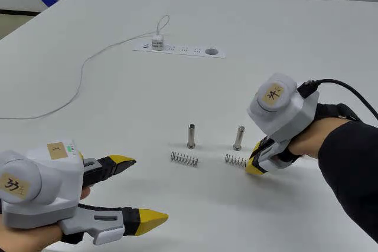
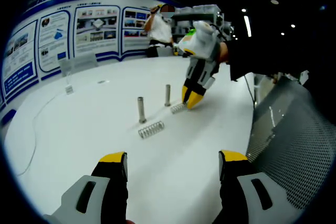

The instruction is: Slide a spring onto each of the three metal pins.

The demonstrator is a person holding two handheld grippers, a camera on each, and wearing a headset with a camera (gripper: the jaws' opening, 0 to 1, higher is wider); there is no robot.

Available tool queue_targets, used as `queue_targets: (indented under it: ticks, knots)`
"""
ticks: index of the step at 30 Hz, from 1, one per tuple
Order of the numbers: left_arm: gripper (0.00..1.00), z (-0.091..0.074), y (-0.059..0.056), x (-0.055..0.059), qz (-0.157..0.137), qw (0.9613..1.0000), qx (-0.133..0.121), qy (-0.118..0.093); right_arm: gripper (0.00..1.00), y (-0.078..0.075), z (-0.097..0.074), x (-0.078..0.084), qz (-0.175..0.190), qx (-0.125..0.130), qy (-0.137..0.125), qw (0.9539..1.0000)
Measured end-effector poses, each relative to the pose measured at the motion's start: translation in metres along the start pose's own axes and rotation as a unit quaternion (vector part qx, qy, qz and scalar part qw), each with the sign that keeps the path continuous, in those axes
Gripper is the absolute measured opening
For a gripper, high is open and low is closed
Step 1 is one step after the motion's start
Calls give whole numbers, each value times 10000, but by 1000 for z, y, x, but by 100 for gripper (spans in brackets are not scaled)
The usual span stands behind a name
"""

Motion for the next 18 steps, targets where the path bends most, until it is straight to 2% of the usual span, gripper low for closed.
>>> queue_targets:
  ticks: [12,18]
  knots:
    - [72,0,-1,-1,4,10000,5,-28,12,1,-23,-11,-165,136,-36,9998]
    - [72,0,-1,-1,9,10000,8,-36,12,0,-28,-13,-178,151,-29,9997]
Point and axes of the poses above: the centre of the closed fingertips' face, and the gripper's own axes: z roughly forward along the fingers, y roughly to its left, x roughly out of its underside, the point moved 1 cm from there along -z, roughly backward along the fingers, and after that the axes turned 2 degrees about -y, right-handed, at the moved point
